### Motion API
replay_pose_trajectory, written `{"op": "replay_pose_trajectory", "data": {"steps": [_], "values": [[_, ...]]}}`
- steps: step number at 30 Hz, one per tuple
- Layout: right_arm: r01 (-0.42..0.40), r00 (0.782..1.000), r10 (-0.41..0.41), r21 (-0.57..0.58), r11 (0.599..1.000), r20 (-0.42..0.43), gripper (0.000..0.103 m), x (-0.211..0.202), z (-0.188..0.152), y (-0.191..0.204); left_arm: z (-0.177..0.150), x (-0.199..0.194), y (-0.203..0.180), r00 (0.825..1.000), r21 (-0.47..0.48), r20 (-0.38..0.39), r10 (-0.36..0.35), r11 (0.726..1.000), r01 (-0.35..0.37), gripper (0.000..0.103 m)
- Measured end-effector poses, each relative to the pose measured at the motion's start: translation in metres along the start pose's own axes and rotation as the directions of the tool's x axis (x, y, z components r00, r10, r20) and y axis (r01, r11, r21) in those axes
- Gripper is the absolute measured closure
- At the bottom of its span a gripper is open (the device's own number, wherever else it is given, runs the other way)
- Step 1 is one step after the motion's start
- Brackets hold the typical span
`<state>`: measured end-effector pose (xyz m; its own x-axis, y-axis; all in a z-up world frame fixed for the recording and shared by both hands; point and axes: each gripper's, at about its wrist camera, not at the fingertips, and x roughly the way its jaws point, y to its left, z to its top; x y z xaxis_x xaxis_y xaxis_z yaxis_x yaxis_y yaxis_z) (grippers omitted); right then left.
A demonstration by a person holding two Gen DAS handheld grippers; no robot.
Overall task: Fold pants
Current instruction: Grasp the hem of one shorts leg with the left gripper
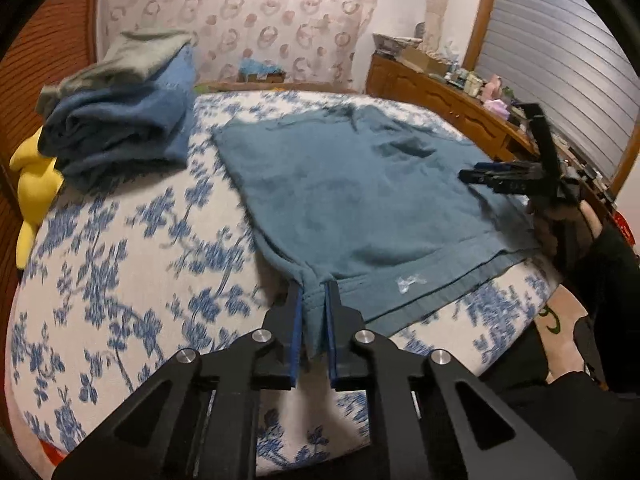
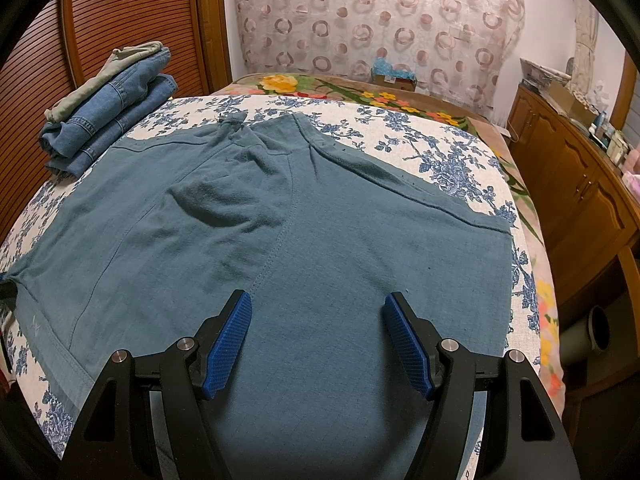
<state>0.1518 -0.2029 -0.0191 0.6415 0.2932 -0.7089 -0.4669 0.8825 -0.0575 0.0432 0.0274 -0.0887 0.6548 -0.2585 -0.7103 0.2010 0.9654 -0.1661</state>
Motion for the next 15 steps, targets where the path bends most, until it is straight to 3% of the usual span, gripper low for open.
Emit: {"op": "replay_pose_trajectory", "data": {"steps": [6,10,15], "values": [[0.013,1.000,-0.012,-0.060,0.998,0.025,0.032,-0.012,-0.003,0.010,0.032,-0.009,-0.019,0.998,0.067,0.057,-0.029,0.997,0.025,0.092],[-0.040,0.996,0.041,-0.013,0.999,0.080,0.032,-0.035,-0.009,0.007,0.053,-0.006,-0.036,0.995,0.110,0.075,-0.059,0.993,0.051,0.092],[-0.041,0.993,0.041,0.001,0.999,0.108,0.034,-0.052,-0.021,0.004,0.077,0.003,-0.060,0.991,0.153,0.080,-0.105,0.984,0.092,0.092]]}}
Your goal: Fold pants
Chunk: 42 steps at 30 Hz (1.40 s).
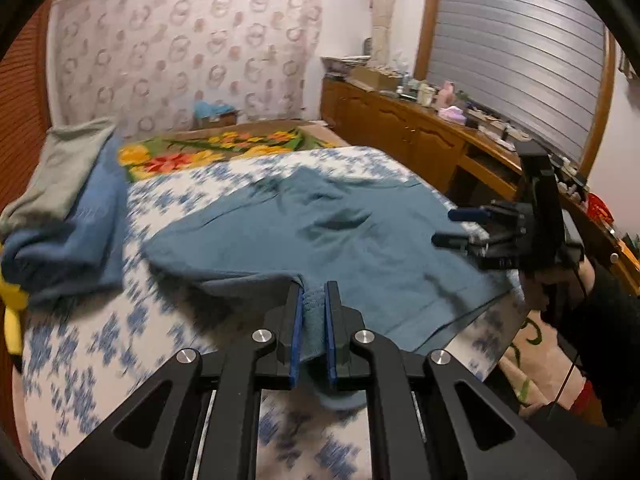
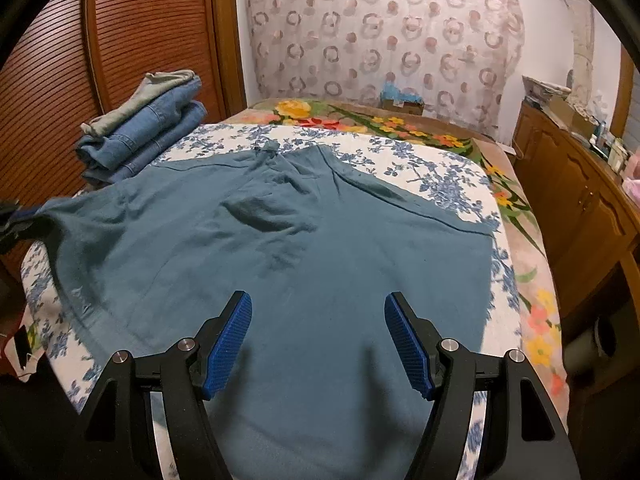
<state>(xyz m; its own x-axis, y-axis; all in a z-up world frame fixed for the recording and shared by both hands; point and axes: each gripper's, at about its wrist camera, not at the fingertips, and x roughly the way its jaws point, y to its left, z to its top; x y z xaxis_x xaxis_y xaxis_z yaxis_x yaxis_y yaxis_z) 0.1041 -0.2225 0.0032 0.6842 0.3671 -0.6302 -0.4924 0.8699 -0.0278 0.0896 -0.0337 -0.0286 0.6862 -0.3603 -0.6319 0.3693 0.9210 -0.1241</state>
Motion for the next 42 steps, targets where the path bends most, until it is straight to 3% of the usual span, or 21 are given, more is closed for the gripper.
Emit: {"op": "replay_pose_trajectory", "data": {"steps": [2,6,16,19,21,26,29,42], "values": [[0.014,1.000,-0.014,0.007,1.000,0.017,0.049,-0.005,-0.004,-0.003,0.014,0.008,-0.011,1.000,0.029,0.004,-0.022,0.999,0.022,0.092],[0.021,0.999,-0.022,0.033,0.999,0.033,0.059,-0.010,-0.011,-0.011,0.033,0.018,-0.025,0.998,0.052,0.006,-0.061,0.997,0.061,0.092],[0.022,0.997,-0.025,0.055,0.998,0.070,0.064,-0.025,-0.020,-0.011,0.055,0.037,-0.059,0.995,0.112,-0.007,-0.096,0.989,0.096,0.092],[0.017,0.997,-0.021,0.054,0.998,0.071,0.064,-0.026,-0.022,-0.006,0.053,0.038,-0.055,0.997,0.092,-0.018,-0.079,0.992,0.080,0.082],[0.009,0.997,-0.013,0.057,0.998,0.074,0.064,-0.027,-0.022,-0.005,0.051,0.038,-0.051,0.998,0.080,-0.021,-0.058,0.995,0.059,0.061],[-0.027,0.997,0.022,0.067,0.997,0.079,0.064,-0.021,-0.020,0.002,0.047,0.031,-0.038,0.999,0.042,0.009,-0.031,0.999,0.030,0.028],[-0.047,0.996,0.042,0.063,0.997,0.079,0.064,-0.016,-0.019,0.008,0.040,0.030,-0.030,1.000,0.036,0.019,-0.005,0.999,0.005,0.025],[-0.169,0.985,0.166,0.067,0.983,0.035,0.064,0.022,-0.019,0.031,-0.007,0.045,0.002,0.995,-0.020,-0.074,0.062,0.998,-0.063,0.025]]}}
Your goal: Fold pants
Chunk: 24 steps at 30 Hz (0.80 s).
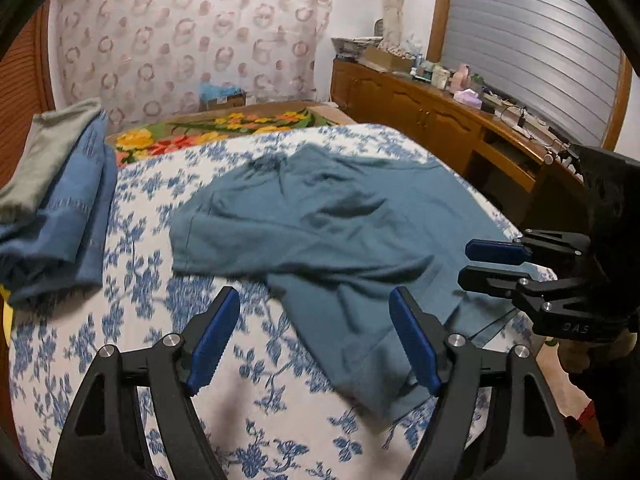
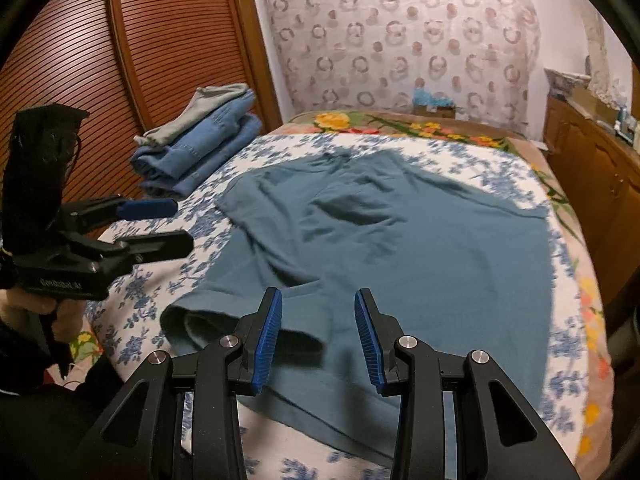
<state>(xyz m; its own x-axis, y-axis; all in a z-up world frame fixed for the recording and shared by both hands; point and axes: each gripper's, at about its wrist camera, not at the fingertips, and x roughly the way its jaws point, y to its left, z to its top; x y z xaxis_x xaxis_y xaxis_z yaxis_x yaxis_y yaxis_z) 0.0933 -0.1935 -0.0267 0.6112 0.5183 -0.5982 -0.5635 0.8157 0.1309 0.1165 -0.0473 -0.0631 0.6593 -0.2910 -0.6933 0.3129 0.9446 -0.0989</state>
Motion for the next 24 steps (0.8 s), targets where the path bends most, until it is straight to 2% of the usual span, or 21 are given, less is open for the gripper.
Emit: {"op": "replay_pose_trajectory", "data": {"steps": [10,14,17,24], "values": [[-0.057,0.997,0.061,0.071,0.996,-0.054,0.064,0.017,0.003,-0.020,-0.015,0.001,0.006,1.000,-0.009,-0.017,-0.006,1.000,0.005,0.025],[-0.069,0.995,0.074,0.071,0.995,-0.071,0.080,0.021,0.005,-0.023,-0.017,0.001,0.008,1.000,-0.020,-0.021,-0.002,1.000,0.002,0.025],[-0.069,0.994,0.072,0.033,0.997,-0.084,0.092,0.027,0.007,-0.011,-0.018,0.001,0.009,1.000,-0.023,-0.023,-0.002,1.000,0.002,0.025],[-0.058,0.998,0.058,-0.014,0.998,0.001,0.096,0.003,0.009,0.003,-0.017,0.000,0.005,1.000,-0.010,-0.026,-0.003,1.000,0.003,0.025]]}}
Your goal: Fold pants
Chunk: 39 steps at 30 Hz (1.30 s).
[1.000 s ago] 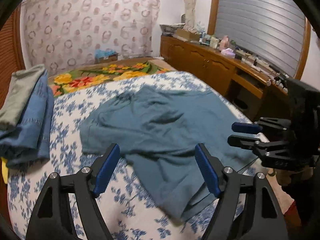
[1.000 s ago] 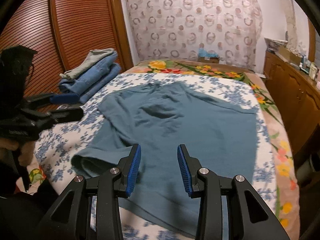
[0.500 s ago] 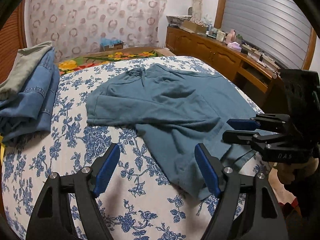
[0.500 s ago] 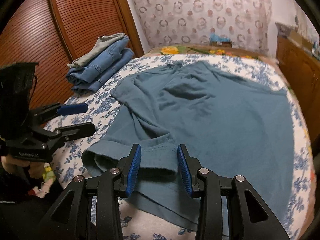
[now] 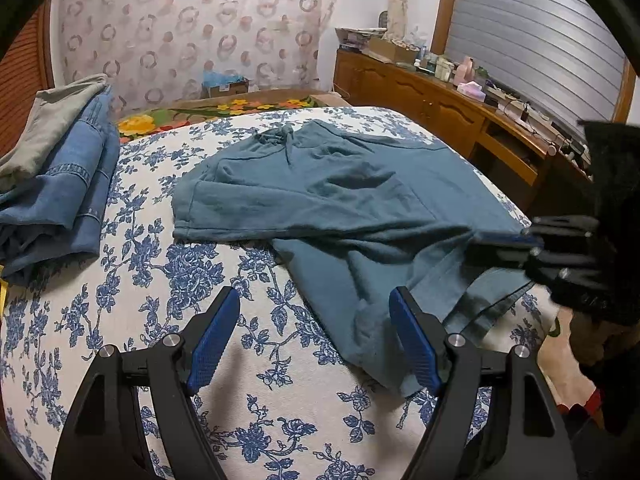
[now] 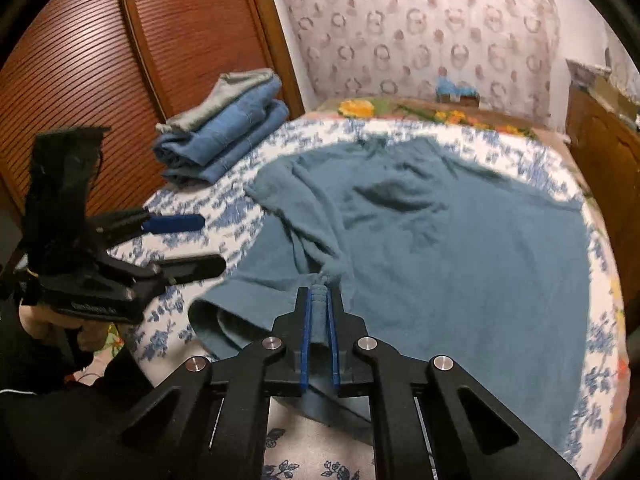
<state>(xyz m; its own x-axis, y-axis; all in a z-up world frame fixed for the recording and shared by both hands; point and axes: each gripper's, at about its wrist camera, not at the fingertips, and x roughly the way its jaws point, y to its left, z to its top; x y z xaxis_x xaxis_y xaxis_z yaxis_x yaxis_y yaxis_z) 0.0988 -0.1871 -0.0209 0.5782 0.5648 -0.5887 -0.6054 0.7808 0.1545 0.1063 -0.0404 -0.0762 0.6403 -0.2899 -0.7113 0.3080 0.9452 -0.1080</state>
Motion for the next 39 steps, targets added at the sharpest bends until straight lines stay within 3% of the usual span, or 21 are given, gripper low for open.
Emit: {"op": "replay_pose_trajectory", "data": {"steps": [15,28,39], "values": [[0.102,0.981,-0.100,-0.002,0.995,0.164,0.096,-0.091,-0.017,-0.018,0.021,-0.010,-0.025,0.999,0.066,0.032,-0.023,0.998,0.021,0.025],[0.158,0.977,-0.173,0.113,0.981,0.129,0.096,-0.115,-0.059,-0.030,0.027,0.003,-0.047,0.999,0.106,0.006,-0.049,0.993,0.048,0.025],[0.176,0.979,-0.192,0.183,0.967,0.070,0.096,-0.112,-0.068,-0.045,0.026,0.014,-0.055,0.998,0.116,-0.016,-0.053,0.992,0.054,0.025]]}}
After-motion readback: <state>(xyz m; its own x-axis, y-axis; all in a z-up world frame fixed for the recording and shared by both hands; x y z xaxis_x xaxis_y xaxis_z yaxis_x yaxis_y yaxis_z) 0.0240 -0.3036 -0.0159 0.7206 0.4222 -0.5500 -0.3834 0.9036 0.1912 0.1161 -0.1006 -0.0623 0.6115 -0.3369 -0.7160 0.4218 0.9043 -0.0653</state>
